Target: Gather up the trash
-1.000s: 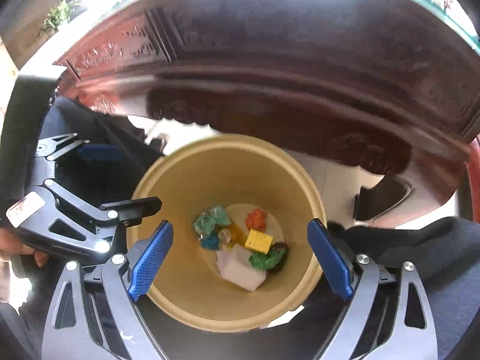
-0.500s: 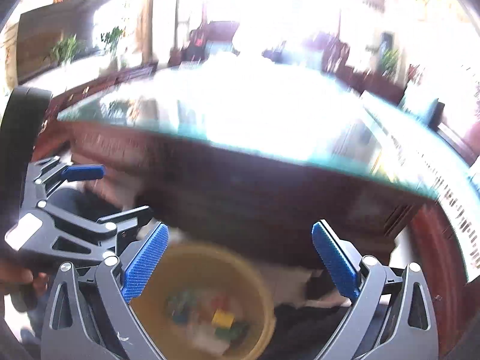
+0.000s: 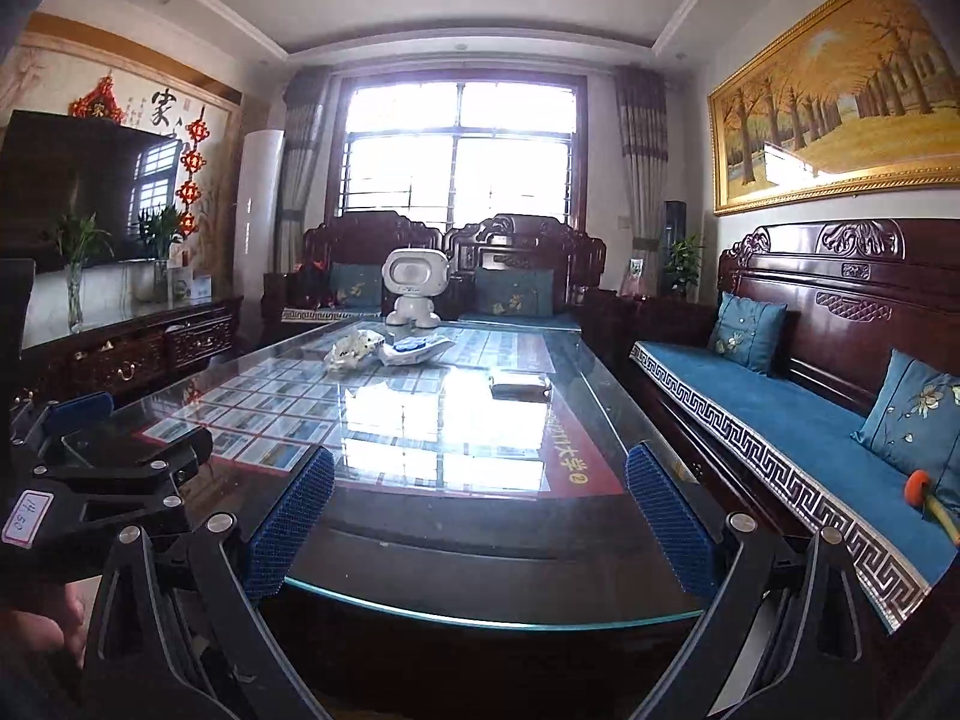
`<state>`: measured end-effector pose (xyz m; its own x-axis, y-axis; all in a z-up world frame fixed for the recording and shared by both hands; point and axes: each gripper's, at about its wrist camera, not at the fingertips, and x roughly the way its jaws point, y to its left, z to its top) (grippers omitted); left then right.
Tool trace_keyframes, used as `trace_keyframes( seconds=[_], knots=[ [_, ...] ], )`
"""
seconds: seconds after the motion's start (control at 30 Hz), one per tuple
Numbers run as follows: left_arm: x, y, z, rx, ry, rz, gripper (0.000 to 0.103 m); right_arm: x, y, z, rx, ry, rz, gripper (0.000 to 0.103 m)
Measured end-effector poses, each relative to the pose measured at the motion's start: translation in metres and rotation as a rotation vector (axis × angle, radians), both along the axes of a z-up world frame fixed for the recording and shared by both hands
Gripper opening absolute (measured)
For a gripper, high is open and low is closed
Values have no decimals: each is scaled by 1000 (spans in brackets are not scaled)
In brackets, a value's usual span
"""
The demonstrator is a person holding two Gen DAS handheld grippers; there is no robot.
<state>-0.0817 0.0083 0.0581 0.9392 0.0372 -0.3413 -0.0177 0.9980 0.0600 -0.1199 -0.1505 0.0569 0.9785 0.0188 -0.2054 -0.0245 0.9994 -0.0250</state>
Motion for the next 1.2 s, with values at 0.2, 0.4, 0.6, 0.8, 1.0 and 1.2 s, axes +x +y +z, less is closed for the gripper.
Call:
trace_keyframes(
  seconds=[0.2, 0.4, 0.6, 0.8, 1.0, 1.2],
  knots=[
    [10, -4, 16, 27, -6, 3, 99, 7, -6, 18, 15, -28, -9, 95],
    [27, -4, 17, -22, 9, -17, 99, 15, -6, 19, 1, -38, -28, 95],
    [36, 7, 15, -50, 9, -2, 99, 22, -7, 14, 2, -20, -36, 95],
    [45, 12, 11, -50, 18, 11, 99, 33, -4, 10, 2, 7, -27, 95],
    [54, 16, 13, -49, 19, 25, 99, 41, -2, 11, 6, 18, -23, 95],
    [61, 14, 11, -56, 35, 14, 99, 47, -4, 6, 12, 36, -14, 95]
  ],
)
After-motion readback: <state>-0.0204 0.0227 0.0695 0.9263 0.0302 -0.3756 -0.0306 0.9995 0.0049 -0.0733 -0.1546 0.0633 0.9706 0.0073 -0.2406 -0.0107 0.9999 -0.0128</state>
